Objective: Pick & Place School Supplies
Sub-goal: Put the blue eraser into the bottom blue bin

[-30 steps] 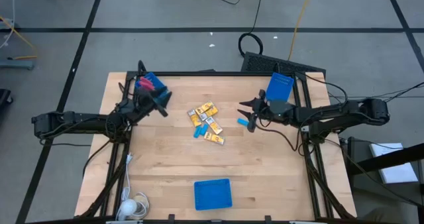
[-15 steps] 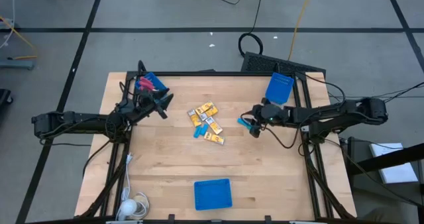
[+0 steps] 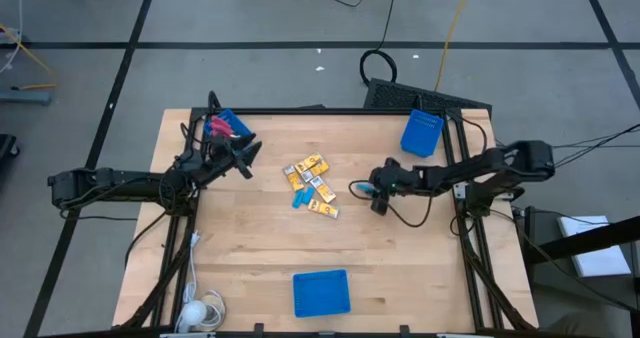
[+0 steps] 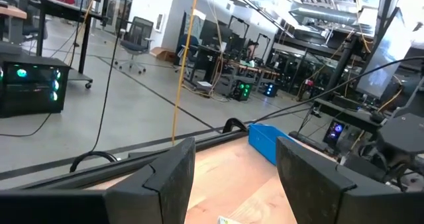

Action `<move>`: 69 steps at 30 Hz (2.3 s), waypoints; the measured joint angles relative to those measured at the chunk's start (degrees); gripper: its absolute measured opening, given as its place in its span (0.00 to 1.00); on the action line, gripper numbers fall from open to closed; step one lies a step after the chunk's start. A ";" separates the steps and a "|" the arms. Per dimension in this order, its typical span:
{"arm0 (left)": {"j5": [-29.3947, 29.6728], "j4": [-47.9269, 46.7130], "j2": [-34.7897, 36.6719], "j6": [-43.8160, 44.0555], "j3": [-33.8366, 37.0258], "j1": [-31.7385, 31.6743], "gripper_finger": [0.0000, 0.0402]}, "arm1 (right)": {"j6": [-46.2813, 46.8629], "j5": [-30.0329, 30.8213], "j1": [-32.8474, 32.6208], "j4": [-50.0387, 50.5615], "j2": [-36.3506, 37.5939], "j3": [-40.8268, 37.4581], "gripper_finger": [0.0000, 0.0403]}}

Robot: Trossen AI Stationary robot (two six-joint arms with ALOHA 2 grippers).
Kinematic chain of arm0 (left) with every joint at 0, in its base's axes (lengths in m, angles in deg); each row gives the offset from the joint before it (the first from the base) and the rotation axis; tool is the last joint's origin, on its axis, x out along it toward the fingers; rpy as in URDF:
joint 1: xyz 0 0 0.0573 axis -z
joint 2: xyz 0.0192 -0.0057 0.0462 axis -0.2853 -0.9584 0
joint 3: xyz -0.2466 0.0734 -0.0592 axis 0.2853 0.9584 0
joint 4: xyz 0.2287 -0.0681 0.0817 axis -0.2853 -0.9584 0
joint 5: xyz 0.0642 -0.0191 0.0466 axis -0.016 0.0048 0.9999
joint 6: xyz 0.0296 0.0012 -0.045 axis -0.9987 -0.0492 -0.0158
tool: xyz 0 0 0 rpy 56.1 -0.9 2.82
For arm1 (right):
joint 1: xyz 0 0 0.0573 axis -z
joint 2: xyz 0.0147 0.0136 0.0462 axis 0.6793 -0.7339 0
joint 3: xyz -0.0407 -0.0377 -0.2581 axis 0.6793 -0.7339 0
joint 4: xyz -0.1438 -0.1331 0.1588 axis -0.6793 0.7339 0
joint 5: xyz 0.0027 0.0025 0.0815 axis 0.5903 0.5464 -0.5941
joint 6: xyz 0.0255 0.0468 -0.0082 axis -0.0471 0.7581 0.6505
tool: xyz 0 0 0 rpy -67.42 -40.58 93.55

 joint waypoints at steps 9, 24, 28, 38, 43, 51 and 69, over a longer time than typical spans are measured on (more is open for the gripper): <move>0.02 -1.29 -0.01 -1.16 0.00 0.00 0.53 | -2.12 -0.92 0.26 0.13 -1.51 -0.02 0.44; 0.04 -1.29 -0.01 -0.84 0.00 0.00 0.53 | -9.78 -1.10 0.28 -1.77 -2.67 0.07 0.15; 0.00 -1.27 -0.01 -0.79 0.00 0.00 0.53 | -13.64 -1.09 0.31 -3.65 -2.25 -0.04 0.06; -20.14 0.00 -0.07 -3.45 -0.02 1.65 0.53 | -17.73 -3.82 -1.91 -17.55 1.75 0.09 0.07; -20.31 -1.20 -0.24 -6.03 -0.06 7.54 0.53 | -18.12 -6.94 -4.61 -25.70 4.58 0.07 0.06; -11.89 -7.31 -9.36 -12.69 -9.32 19.20 0.53 | -18.97 -7.18 -8.02 -31.65 5.01 0.64 0.06; -8.77 -8.66 -43.78 -21.12 -39.72 25.71 0.53 | -18.27 -6.92 -13.82 -28.92 5.01 2.56 0.07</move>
